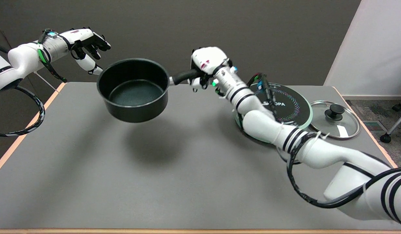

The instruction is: Pick up the pot.

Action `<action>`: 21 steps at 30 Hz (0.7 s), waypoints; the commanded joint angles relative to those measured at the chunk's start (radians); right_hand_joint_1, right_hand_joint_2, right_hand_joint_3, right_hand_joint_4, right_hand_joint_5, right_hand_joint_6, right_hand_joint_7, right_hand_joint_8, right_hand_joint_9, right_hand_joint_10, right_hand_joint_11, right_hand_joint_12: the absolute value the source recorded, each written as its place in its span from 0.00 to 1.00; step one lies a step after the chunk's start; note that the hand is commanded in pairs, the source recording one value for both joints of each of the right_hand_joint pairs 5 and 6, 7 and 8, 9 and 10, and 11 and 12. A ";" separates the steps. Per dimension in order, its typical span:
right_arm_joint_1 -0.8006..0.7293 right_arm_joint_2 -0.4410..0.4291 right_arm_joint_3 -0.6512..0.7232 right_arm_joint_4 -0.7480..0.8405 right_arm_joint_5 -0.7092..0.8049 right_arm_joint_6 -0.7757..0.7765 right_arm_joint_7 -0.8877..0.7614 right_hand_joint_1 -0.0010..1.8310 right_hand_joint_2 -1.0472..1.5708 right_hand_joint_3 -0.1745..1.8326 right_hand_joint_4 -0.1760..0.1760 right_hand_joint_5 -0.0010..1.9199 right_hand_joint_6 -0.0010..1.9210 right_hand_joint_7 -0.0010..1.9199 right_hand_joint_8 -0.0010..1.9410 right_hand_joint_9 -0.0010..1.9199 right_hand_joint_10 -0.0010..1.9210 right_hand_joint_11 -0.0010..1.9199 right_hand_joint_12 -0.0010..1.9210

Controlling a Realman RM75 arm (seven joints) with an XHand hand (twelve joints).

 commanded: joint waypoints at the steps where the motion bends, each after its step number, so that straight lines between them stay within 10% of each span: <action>1: 0.042 0.247 0.017 0.206 0.136 -0.057 -0.005 0.50 0.93 0.51 0.21 0.82 0.82 0.82 0.81 0.82 0.82 0.82 0.82; 21: -0.465 0.646 0.463 0.529 0.394 -0.055 -0.124 0.50 0.94 0.50 0.21 0.82 0.82 0.82 0.81 0.82 0.82 0.82 0.82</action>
